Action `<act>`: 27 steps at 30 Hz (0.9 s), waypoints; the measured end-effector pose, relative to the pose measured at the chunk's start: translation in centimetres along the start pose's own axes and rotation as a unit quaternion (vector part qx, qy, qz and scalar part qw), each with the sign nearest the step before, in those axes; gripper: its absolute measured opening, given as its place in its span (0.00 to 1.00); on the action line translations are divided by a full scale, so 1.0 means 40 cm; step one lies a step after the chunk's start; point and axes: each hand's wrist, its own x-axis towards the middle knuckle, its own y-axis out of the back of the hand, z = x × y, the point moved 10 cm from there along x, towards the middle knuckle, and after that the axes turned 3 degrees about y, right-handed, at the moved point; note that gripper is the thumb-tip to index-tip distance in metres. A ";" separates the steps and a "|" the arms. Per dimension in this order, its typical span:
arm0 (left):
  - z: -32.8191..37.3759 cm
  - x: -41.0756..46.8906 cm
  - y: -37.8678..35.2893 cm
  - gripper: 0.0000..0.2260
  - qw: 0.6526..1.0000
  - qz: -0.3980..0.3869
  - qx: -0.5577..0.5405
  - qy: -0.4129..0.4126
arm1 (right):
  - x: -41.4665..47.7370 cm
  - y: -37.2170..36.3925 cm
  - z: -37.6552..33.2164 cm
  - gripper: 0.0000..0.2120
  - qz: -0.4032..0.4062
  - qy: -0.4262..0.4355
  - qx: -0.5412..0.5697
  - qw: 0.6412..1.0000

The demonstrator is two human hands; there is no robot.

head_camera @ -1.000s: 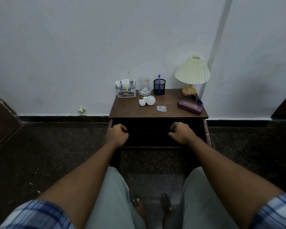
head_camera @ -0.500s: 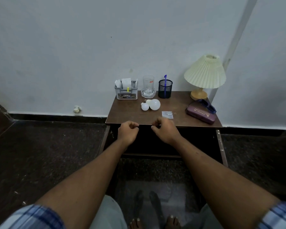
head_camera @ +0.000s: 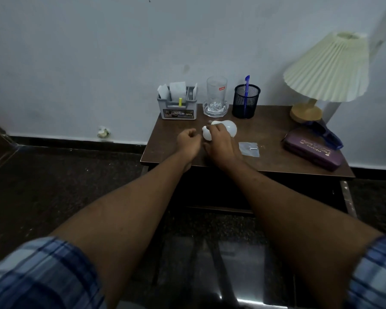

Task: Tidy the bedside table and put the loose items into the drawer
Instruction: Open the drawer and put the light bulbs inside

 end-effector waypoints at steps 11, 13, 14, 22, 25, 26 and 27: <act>0.032 0.059 -0.061 0.10 0.998 -0.060 0.024 -0.006 | 0.046 -0.028 -0.001 0.17 -0.016 0.026 -0.058 0.998; 0.032 0.051 -0.058 0.08 0.998 -0.065 0.012 -0.001 | 0.044 -0.025 -0.006 0.17 -0.012 0.032 -0.054 0.998; 0.029 0.049 -0.054 0.08 0.998 -0.066 -0.001 0.005 | 0.041 -0.024 -0.011 0.17 -0.009 0.038 -0.052 0.998; -0.035 0.015 0.040 0.12 0.995 0.008 -0.083 0.045 | -0.051 0.017 -0.083 0.18 0.028 0.133 -0.052 0.989; -0.061 -0.009 0.082 0.06 0.995 0.031 -0.079 0.053 | -0.098 0.026 -0.112 0.18 0.034 0.155 -0.029 0.987; -0.066 -0.021 0.094 0.06 0.995 0.036 -0.076 0.057 | -0.110 0.027 -0.119 0.18 0.027 0.154 -0.007 0.988; -0.073 -0.034 0.104 0.07 0.994 0.039 -0.076 0.061 | -0.121 0.027 -0.126 0.18 0.018 0.151 0.015 0.988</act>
